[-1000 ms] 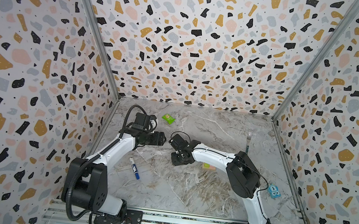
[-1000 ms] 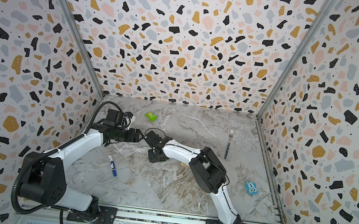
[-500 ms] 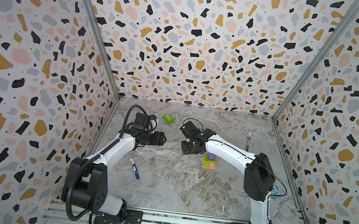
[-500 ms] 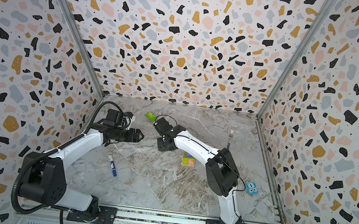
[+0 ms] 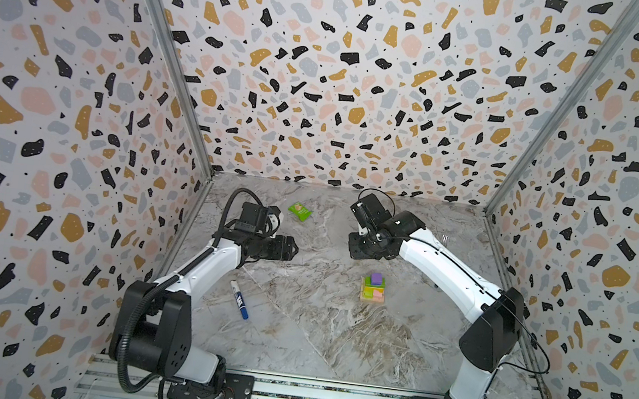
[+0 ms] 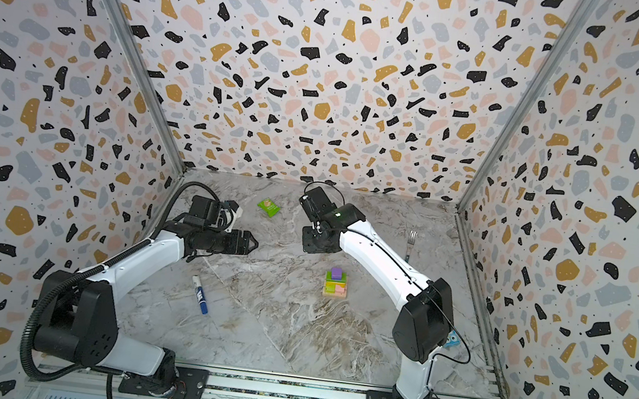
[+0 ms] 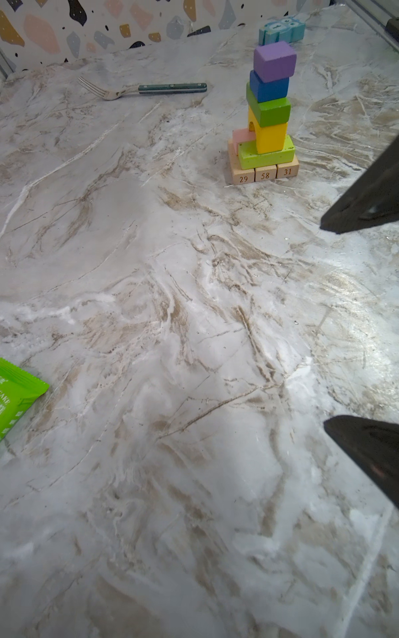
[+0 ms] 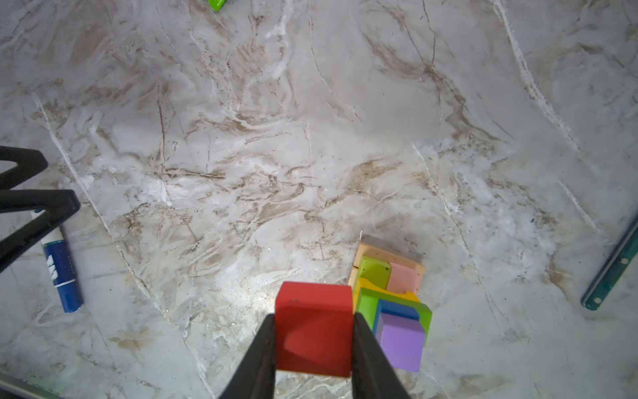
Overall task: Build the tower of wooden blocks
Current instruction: 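Lift the red cube with the right gripper and carry it above the stack, then align and lower the red cube onto the purple cube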
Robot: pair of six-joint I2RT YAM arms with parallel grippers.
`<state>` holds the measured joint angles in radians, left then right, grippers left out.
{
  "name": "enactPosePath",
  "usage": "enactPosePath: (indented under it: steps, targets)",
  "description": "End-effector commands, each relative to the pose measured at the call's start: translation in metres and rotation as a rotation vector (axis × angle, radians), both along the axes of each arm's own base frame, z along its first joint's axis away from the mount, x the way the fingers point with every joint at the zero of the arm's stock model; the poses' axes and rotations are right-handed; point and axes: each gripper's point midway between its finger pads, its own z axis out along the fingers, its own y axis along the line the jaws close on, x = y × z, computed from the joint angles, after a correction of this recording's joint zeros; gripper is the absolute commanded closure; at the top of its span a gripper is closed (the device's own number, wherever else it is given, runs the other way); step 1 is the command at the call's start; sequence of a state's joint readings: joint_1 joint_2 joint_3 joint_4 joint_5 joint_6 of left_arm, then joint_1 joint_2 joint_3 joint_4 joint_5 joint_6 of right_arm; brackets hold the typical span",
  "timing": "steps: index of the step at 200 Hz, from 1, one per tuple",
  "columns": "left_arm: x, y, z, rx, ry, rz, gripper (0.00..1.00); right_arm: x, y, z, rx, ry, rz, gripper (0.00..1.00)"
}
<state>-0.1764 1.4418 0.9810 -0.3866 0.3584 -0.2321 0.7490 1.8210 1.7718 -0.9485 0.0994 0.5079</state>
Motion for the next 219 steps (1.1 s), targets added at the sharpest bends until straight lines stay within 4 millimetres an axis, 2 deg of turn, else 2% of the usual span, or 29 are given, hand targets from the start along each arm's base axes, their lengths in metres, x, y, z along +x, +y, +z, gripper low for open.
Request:
enactPosePath:
  steps: [1, 102, 161, 219]
  targets:
    - [0.000, -0.008, 0.011, -0.036, -0.039, -0.018, 0.16, -0.016, -0.020, 0.010, -0.005, 0.023, -0.002, 0.85]
    - [0.000, -0.009, 0.012, -0.037, -0.042, -0.020, 0.15, -0.030, -0.049, -0.018, 0.021, 0.093, -0.042, 0.85]
    - [0.000, -0.009, 0.010, -0.037, -0.039, -0.020, 0.15, -0.030, -0.055, -0.031, 0.015, 0.114, -0.056, 0.85]
    - [0.000, -0.010, 0.009, -0.039, -0.033, -0.021, 0.15, -0.029, -0.062, -0.036, 0.017, 0.116, -0.071, 0.85]
